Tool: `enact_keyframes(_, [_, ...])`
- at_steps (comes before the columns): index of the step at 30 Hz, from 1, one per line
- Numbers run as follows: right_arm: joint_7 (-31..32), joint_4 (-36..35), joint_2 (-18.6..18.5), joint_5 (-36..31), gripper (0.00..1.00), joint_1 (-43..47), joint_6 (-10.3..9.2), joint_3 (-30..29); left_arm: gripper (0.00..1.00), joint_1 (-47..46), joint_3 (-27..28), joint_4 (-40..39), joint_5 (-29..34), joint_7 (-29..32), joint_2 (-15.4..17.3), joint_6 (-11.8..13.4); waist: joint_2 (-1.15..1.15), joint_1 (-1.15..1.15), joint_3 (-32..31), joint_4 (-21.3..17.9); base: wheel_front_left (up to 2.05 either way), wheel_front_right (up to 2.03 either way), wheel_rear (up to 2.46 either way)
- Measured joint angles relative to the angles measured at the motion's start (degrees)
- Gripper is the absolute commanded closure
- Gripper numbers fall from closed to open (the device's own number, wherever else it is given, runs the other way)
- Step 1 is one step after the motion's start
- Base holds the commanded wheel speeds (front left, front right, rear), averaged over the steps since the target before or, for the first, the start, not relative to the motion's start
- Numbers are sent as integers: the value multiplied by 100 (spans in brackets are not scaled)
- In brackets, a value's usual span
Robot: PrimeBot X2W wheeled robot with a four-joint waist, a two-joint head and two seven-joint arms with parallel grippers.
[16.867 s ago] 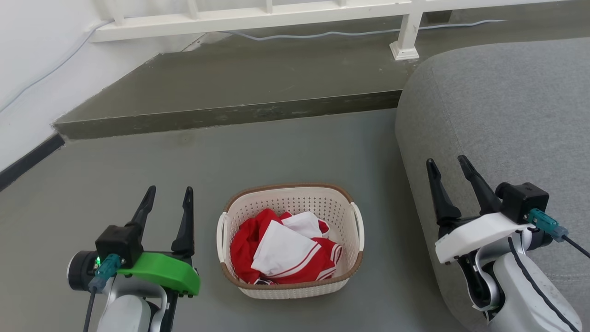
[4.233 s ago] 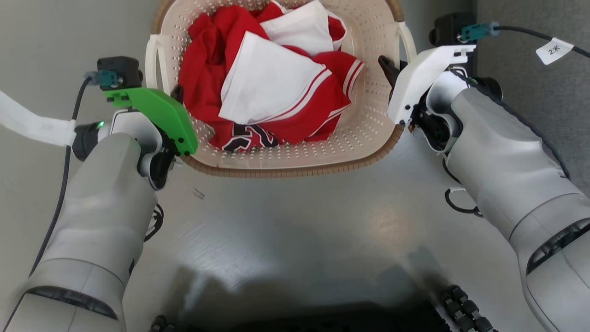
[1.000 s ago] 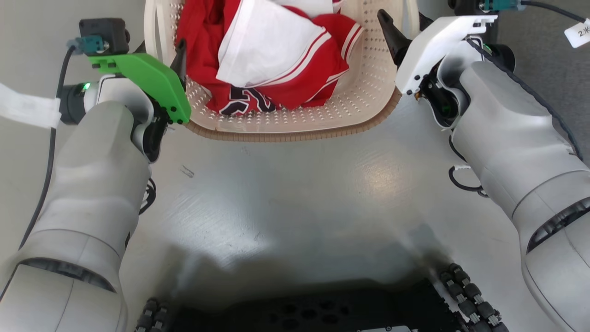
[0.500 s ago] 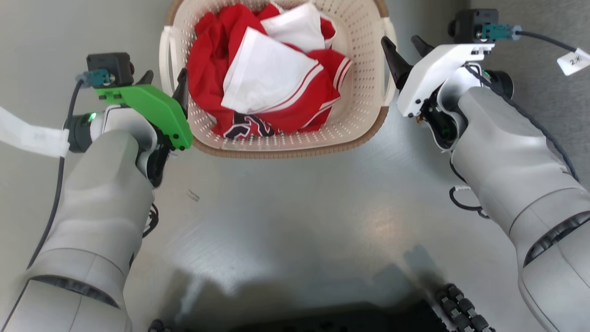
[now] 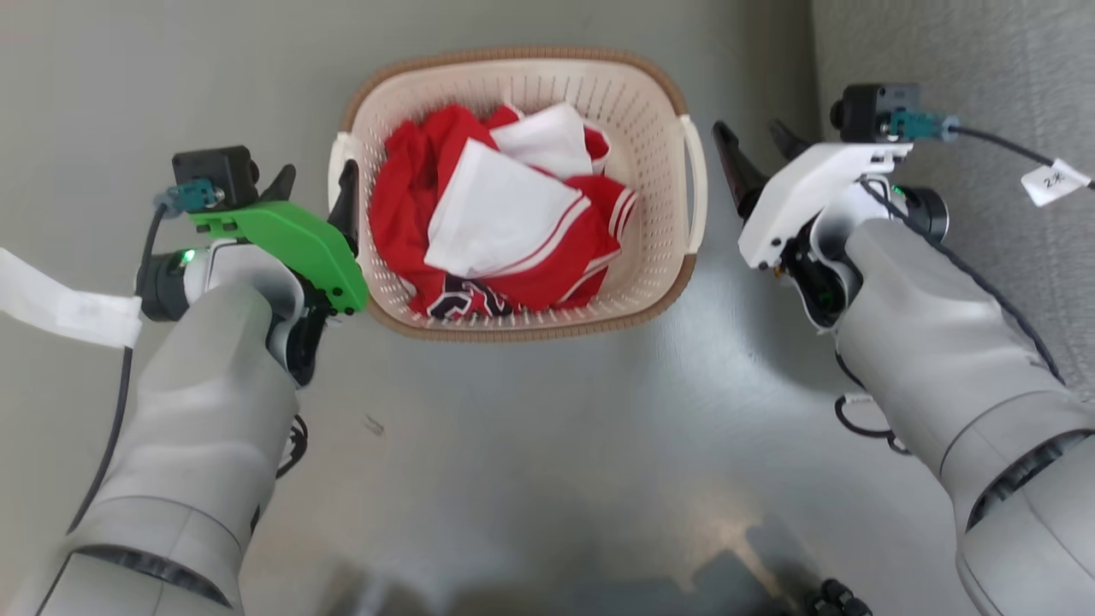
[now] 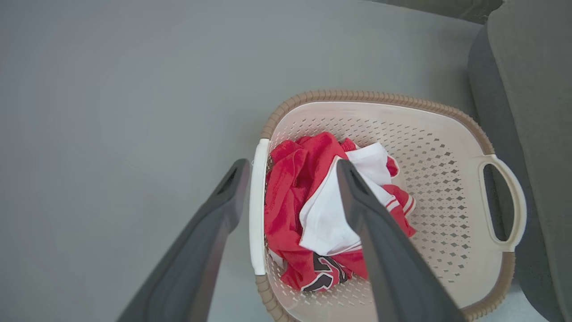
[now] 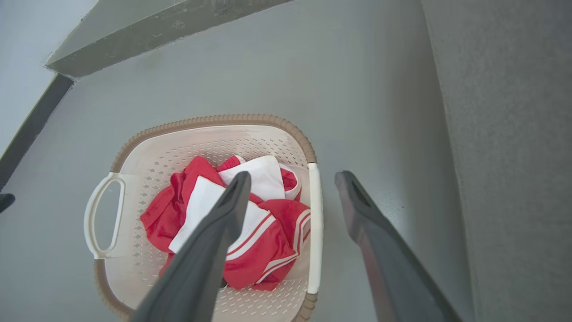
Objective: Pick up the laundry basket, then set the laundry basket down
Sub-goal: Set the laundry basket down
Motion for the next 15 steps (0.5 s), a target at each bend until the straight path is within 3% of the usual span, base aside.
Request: enact_keyframes(15, [-156, -231, -41, -88, 0, 542, 2, 42, 0, 711, -3, -594, -58, -102, 141, -2, 0, 0, -1108, 46, 0, 0, 0])
